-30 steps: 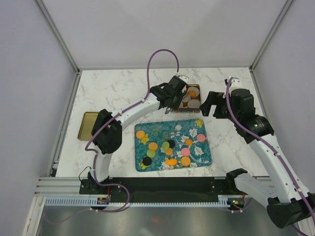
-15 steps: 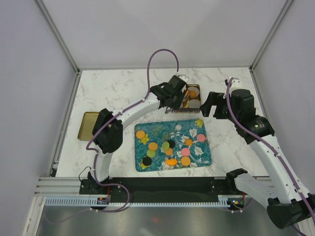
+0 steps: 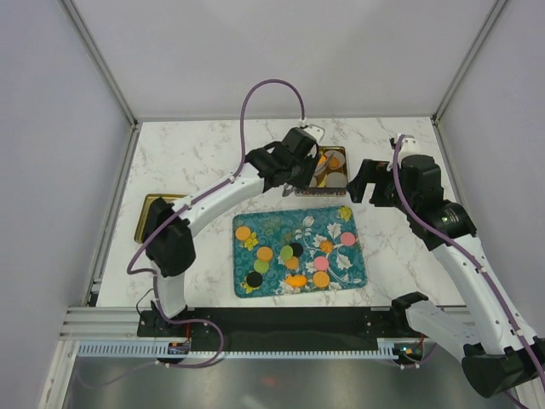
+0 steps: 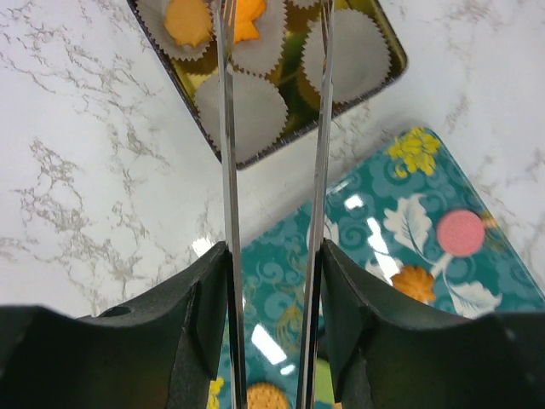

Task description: Pack the cookies

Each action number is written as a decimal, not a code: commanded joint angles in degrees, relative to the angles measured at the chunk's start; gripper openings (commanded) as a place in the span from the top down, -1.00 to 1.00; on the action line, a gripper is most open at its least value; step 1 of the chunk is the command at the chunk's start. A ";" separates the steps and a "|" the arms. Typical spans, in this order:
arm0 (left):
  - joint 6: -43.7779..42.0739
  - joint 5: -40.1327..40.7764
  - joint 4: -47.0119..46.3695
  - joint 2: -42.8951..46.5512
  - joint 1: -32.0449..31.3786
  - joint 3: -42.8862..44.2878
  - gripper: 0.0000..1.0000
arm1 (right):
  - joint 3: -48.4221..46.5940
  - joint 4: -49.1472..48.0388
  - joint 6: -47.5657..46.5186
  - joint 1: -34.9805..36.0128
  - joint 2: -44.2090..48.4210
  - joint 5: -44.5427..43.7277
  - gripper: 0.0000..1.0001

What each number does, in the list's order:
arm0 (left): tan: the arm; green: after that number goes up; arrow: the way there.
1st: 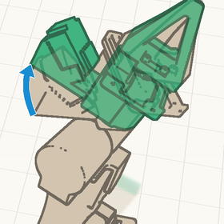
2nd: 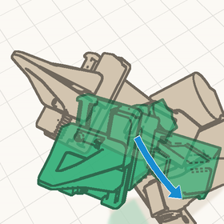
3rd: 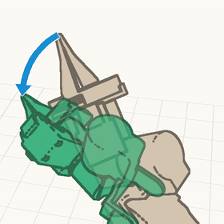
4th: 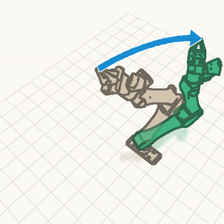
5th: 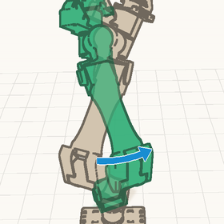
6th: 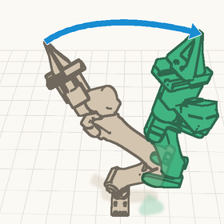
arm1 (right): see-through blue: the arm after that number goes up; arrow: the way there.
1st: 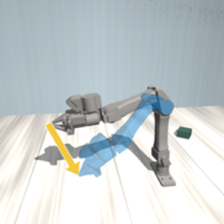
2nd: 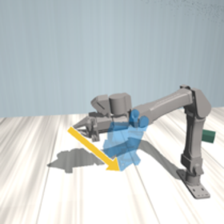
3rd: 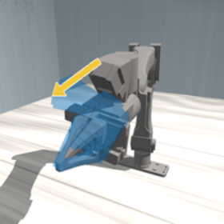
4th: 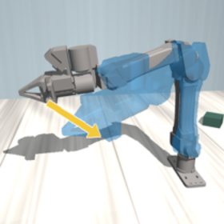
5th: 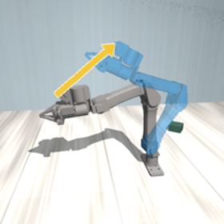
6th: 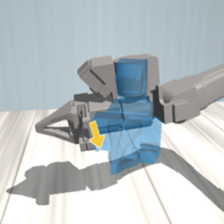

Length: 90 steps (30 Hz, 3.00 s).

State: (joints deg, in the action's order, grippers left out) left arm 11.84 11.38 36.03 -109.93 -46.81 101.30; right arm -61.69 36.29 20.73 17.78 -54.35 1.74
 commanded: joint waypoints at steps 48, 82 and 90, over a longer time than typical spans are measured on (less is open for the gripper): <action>22.71 3.30 9.76 49.11 -21.05 -49.70 -0.17 | 2.80 -3.86 -0.43 -0.11 0.47 2.04 -0.96; 22.97 2.59 6.07 47.09 -21.04 -51.02 0.12 | 2.98 -4.48 -0.60 -0.20 0.03 1.52 -0.96; 22.35 4.79 6.16 46.74 -20.78 -48.83 0.14 | 2.37 -4.48 -0.43 -0.11 0.03 1.43 -0.96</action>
State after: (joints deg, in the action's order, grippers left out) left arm 32.86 13.47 44.05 -64.07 -67.53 49.45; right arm -58.52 33.82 20.32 17.76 -54.37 3.20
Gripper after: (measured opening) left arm 0.437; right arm 0.982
